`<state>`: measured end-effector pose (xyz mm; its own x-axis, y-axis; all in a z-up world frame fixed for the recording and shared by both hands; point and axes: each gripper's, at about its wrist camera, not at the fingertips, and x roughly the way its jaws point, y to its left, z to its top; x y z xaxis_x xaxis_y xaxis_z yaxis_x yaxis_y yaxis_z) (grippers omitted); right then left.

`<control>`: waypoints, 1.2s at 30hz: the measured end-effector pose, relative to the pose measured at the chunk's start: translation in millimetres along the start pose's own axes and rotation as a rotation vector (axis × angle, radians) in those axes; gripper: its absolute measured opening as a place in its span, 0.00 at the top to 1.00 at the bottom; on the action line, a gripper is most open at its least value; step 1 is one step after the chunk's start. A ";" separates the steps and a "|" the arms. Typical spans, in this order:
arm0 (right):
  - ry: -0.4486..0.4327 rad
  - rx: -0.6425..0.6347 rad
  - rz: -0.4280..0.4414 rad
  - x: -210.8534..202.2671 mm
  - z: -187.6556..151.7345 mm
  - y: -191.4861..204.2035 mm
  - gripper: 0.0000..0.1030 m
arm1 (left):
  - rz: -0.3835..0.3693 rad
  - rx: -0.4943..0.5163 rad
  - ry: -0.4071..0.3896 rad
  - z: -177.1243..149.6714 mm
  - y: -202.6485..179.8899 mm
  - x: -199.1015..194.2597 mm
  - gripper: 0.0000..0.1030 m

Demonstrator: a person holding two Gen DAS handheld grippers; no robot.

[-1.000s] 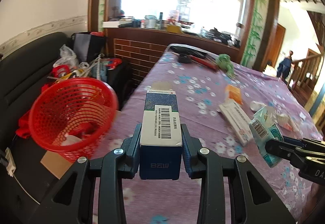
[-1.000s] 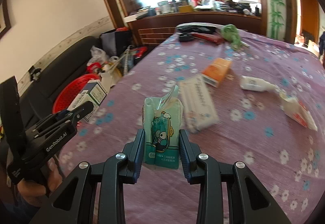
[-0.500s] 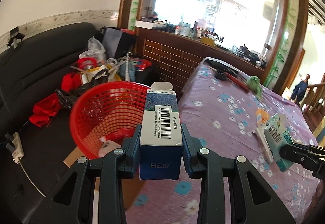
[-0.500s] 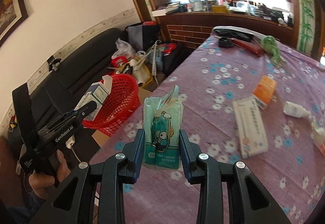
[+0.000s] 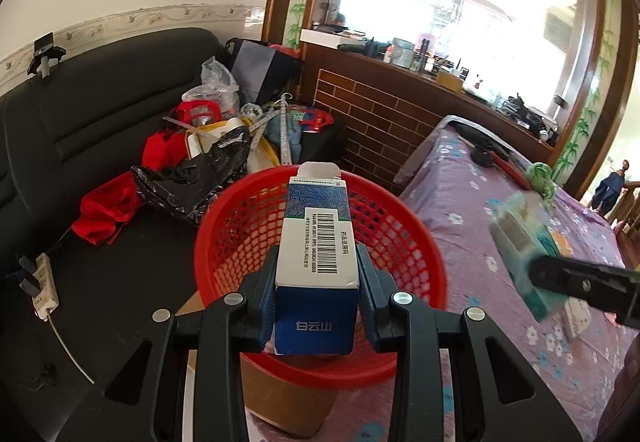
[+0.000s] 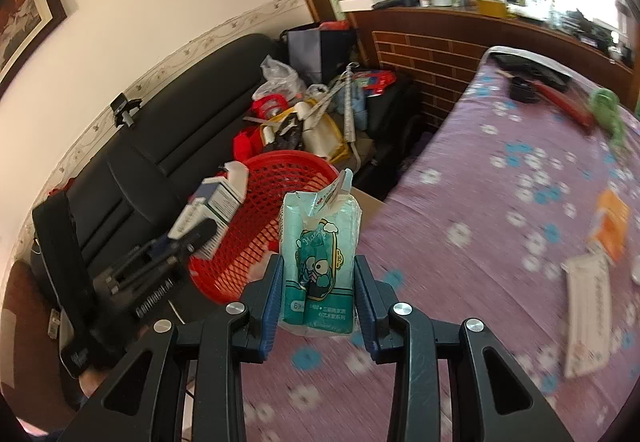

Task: Collect trash
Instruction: 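Carry both items over the red wastebasket and open both tools to drop them, then move both tools back over the table toward the white medicine box and wrapper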

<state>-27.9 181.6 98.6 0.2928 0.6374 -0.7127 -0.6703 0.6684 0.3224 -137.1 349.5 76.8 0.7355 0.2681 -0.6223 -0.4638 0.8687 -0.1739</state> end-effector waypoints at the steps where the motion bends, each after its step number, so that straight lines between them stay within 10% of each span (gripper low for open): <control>1: 0.001 -0.005 0.003 7.2 5.7 4.6 0.63 | 0.005 -0.001 0.002 1.7 2.5 2.7 0.68; 3: 0.009 0.001 0.022 22.8 17.5 12.3 0.59 | 0.015 0.003 0.002 5.9 6.6 8.6 0.67; 6: -0.013 -0.004 0.017 35.8 29.6 15.7 0.47 | 0.035 -0.001 0.005 9.4 10.2 13.2 0.35; 17: -0.094 0.062 -0.049 -28.3 -16.0 -42.3 0.46 | -0.046 0.041 0.002 -7.1 -25.0 -2.6 0.35; 36: -0.277 0.365 -0.244 -186.5 -143.1 -198.4 0.41 | -0.334 0.221 0.248 -62.1 -225.9 2.5 0.16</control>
<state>-47.0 -124.8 78.4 0.6134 0.4909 -0.6186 -0.2928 0.8689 0.3991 -61.2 128.1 67.1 0.6736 -0.1253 -0.7284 -0.0857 0.9656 -0.2454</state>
